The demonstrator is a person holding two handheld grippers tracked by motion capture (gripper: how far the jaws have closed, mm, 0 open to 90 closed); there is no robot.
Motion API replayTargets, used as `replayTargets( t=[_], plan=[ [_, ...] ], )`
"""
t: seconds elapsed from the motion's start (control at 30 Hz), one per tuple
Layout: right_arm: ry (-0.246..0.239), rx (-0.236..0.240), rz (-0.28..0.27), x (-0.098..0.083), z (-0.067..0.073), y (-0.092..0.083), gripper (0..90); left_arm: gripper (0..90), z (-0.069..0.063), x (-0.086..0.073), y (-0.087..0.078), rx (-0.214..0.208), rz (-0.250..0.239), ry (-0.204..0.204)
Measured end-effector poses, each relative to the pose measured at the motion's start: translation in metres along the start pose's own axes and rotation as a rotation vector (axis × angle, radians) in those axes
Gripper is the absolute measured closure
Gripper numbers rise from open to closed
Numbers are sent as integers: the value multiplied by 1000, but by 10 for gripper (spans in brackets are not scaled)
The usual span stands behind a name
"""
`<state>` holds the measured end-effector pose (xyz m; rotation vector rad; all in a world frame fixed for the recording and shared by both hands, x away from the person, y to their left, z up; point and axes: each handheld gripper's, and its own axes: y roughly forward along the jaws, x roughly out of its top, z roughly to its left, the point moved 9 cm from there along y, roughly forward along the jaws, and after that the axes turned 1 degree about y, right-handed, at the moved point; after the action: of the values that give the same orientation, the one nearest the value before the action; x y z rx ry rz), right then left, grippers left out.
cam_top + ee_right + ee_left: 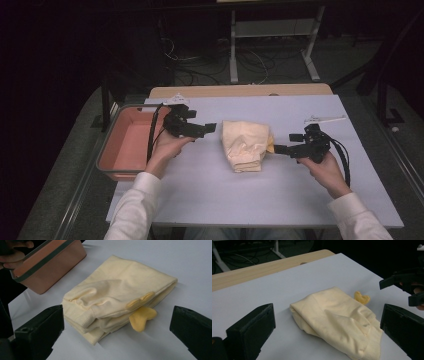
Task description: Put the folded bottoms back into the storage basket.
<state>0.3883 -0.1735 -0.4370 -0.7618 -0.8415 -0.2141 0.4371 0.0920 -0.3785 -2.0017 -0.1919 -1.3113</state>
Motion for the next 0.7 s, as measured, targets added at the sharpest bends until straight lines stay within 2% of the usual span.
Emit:
replayTargets(
  t=[0.23, 0.4, 0.7],
  plan=[
    [45, -17, -12, -1, -6, 7, 0, 0, 7, -2, 8, 6, 1, -26],
    [73, -21, 0, -4, -9, 13, 0, 0, 14, -1, 15, 14, -18, -63],
    [85, -19, 19, -8, -6, 22, 0, 0, 18, -4, 24, 18, -13, -83]
  ],
)
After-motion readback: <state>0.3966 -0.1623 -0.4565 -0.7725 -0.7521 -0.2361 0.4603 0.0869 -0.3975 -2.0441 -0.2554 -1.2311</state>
